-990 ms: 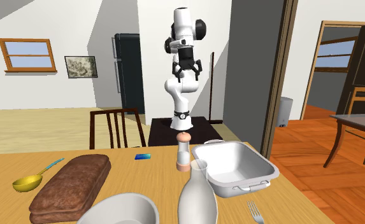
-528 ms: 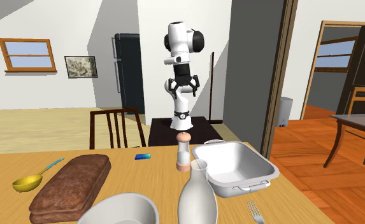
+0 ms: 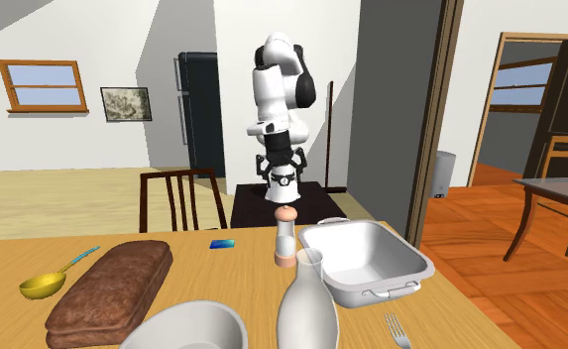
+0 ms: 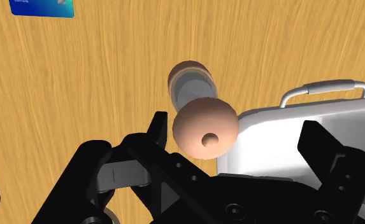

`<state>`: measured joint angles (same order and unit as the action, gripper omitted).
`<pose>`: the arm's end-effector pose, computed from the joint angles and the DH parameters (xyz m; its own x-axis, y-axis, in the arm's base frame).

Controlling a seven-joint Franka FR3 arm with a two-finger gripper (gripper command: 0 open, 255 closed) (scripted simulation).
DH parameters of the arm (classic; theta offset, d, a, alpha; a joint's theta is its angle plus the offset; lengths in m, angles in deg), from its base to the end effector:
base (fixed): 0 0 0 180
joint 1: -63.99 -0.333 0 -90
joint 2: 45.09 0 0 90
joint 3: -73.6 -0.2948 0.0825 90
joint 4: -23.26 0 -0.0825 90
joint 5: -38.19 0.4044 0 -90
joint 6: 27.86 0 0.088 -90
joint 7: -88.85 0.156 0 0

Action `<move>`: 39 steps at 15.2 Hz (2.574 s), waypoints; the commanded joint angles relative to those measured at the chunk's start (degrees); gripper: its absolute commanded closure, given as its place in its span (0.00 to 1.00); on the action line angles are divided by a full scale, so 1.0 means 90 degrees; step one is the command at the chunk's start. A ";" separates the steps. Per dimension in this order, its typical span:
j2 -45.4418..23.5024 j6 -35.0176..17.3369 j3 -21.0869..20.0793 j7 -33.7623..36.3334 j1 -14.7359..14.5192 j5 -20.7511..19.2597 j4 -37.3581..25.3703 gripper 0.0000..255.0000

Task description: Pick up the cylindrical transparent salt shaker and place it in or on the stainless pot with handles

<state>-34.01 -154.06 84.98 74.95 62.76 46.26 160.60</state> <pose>0.4820 -0.0730 0.3086 0.9996 -0.0163 0.0239 -0.0125 -0.9888 -0.1490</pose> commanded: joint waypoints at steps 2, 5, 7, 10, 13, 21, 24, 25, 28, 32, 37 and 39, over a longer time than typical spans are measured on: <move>-0.0728 -0.0374 0.0079 -0.0221 -0.0034 0.0295 -0.0223 0.00; -0.1050 -0.0635 0.0082 -0.0340 -0.0047 0.0453 -0.0238 0.00; -0.1164 -0.0804 0.0069 -0.0385 -0.0063 0.0521 -0.0178 0.00; -0.1346 -0.1055 0.0045 -0.0460 -0.0086 0.0634 -0.0099 0.00; -0.1382 -0.1103 0.0040 -0.0476 -0.0090 0.0657 -0.0085 0.00; -0.1382 -0.1102 0.0040 -0.0475 -0.0090 0.0656 -0.0086 1.00; -0.1381 -0.1102 0.0040 -0.0475 -0.0090 0.0656 -0.0085 1.00; -0.1381 -0.1102 0.0040 -0.0476 -0.0090 0.0656 -0.0084 1.00; -0.1382 -0.1103 0.0039 -0.0476 -0.0090 0.0657 -0.0085 1.00; -0.1129 -0.0774 0.0051 -0.0331 -0.0083 0.0506 -0.0181 1.00; -0.0844 -0.0356 0.0053 -0.0172 -0.0070 0.0350 -0.0336 1.00; -0.0740 -0.0188 0.0051 -0.0115 -0.0064 0.0296 -0.0408 1.00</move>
<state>-41.18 -156.47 85.48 73.59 62.19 49.17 157.17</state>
